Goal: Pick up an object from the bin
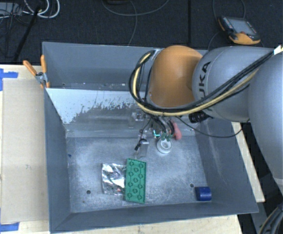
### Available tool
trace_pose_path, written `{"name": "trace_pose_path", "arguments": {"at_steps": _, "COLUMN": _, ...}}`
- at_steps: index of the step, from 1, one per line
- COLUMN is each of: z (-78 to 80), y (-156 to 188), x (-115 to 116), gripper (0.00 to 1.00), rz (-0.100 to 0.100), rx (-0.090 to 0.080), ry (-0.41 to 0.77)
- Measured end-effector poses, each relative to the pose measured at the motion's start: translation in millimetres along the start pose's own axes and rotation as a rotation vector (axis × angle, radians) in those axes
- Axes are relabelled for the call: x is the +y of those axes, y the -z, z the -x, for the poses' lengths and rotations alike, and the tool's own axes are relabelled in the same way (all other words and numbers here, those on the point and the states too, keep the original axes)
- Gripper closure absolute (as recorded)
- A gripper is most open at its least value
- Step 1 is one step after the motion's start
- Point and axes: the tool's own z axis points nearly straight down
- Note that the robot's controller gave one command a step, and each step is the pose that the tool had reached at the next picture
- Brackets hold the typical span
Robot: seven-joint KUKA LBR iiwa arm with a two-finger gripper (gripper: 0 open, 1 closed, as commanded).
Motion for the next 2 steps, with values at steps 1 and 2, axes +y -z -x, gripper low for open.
{"name": "trace_pose_path", "arguments": {"at_steps": 1, "z": -50.3, "y": -76.2, "x": -10.3, "gripper": 0.0, "rz": 0.0, "rx": 0.0, "ry": -0.011}}
{"name": "trace_pose_path", "arguments": {"at_steps": 2, "z": -46.8, "y": -70.4, "x": -10.0, "gripper": 1.0, "rz": 0.001, "rx": -0.006, "ry": -0.015}}
